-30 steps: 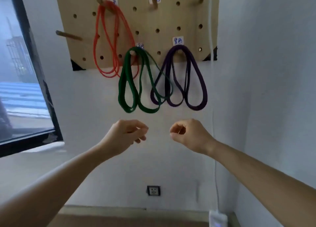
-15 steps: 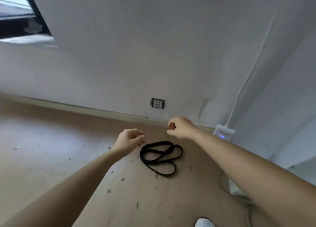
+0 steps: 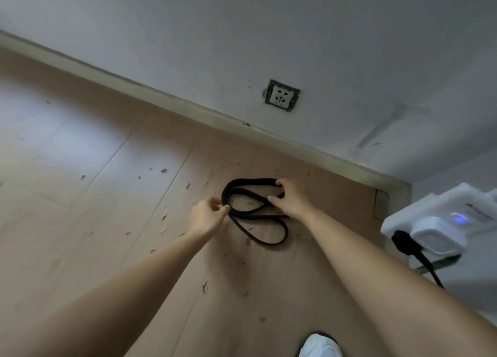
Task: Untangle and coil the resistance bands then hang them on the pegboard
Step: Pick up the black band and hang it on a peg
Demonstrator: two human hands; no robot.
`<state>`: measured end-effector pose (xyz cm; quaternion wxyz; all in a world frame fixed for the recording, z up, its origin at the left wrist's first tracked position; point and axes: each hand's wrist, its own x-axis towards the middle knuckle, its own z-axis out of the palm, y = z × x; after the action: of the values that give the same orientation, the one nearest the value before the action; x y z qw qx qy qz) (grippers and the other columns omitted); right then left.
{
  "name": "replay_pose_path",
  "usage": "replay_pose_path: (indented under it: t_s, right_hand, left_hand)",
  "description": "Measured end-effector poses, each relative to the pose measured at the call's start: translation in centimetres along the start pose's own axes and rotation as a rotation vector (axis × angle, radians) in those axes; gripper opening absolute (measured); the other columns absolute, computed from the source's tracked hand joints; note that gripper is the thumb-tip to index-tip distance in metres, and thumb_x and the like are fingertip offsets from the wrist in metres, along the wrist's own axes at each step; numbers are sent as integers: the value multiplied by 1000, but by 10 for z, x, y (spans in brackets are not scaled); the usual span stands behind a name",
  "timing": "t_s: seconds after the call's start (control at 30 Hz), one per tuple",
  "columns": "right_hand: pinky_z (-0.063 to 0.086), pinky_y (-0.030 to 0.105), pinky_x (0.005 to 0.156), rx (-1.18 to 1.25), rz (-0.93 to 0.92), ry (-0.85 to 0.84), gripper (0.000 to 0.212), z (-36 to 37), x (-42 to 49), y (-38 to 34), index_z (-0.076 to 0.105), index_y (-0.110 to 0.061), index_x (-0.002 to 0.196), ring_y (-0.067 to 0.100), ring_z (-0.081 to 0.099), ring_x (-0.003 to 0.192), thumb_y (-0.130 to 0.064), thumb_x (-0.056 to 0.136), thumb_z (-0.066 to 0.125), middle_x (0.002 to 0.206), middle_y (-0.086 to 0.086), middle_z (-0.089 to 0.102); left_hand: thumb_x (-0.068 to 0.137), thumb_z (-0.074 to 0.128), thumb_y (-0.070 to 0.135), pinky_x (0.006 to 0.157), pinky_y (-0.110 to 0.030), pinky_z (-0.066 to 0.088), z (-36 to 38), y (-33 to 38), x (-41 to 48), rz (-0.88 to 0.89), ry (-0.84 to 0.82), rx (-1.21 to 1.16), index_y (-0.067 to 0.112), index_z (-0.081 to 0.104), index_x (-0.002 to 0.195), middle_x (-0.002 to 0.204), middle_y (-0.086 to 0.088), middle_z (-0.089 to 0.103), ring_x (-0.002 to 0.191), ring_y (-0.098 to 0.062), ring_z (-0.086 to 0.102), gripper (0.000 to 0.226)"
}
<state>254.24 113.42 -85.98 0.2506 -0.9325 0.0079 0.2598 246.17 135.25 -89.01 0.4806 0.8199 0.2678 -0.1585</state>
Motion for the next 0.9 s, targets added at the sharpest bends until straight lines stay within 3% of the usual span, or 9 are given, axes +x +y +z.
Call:
replay_pose_path:
  t_s: [0.17,0.3,0.43,0.53,0.6,0.67,0.77,0.83,0.9]
  right_hand:
    - [31,47,117,-254,-40,83,80,26,37,14,35,-24,154,36,29,144,-56,88,67,157,4,36]
    - [26,48,121,-192,-40,-15,97,24,56,26,27,-26,158,32,23,151,-66,80,69,164,2,29]
    - [28,47,122,-193,-65,-76,104,23,59,31,30,-22,157,27,26,151,-63,74,77,165,3,29]
    - [42,44,112,-112,-36,-94,87,22,53,30,40,-21,152,28,47,138,-46,79,79,151,5,48]
    - [54,42,96,-124,-48,-130,63,22,43,27,57,-21,137,28,63,115,-33,79,78,127,5,65]
    - [60,43,82,-203,-92,-178,42,21,30,21,70,-21,119,25,68,94,-29,78,75,104,2,70]
    - [59,37,71,-255,-116,-241,10,15,10,1,74,-23,89,18,66,78,-22,80,74,85,-1,68]
    - [53,34,67,-274,-132,-298,12,5,-1,-15,67,-26,76,19,66,78,-16,81,73,80,-1,66]
    - [47,31,61,-325,-154,-328,11,-10,-10,-33,66,-22,77,21,64,79,-13,81,71,77,-1,63]
  left_hand:
    - [85,74,50,95,-46,54,26,-15,33,-24,93,43,16,53,134,107,1,65,105,-25,64,63]
    - [81,75,54,88,-46,56,40,-12,50,-34,124,141,23,53,119,109,1,66,101,-24,63,54]
    - [80,80,36,82,-37,51,45,-9,53,-75,121,162,21,54,117,109,-1,63,102,-24,59,47]
    - [81,77,34,80,-37,56,43,-11,44,-64,78,91,21,63,107,97,3,66,94,-18,63,32]
    - [79,76,30,73,-38,59,35,-12,34,-44,31,4,20,67,90,85,1,68,83,-17,65,18]
    - [80,76,23,65,-32,54,24,-9,21,-26,-41,-93,17,66,86,83,-3,68,78,-18,64,12]
    - [83,77,19,78,-33,57,1,4,-1,22,-155,-175,12,66,101,97,-8,72,90,-21,69,23]
    - [81,81,18,85,-40,58,-16,17,-16,79,-214,-223,10,64,102,97,-11,74,91,-25,72,28]
    - [82,82,19,84,-43,61,-35,31,-30,170,-239,-215,11,63,100,93,-10,76,88,-25,74,27]
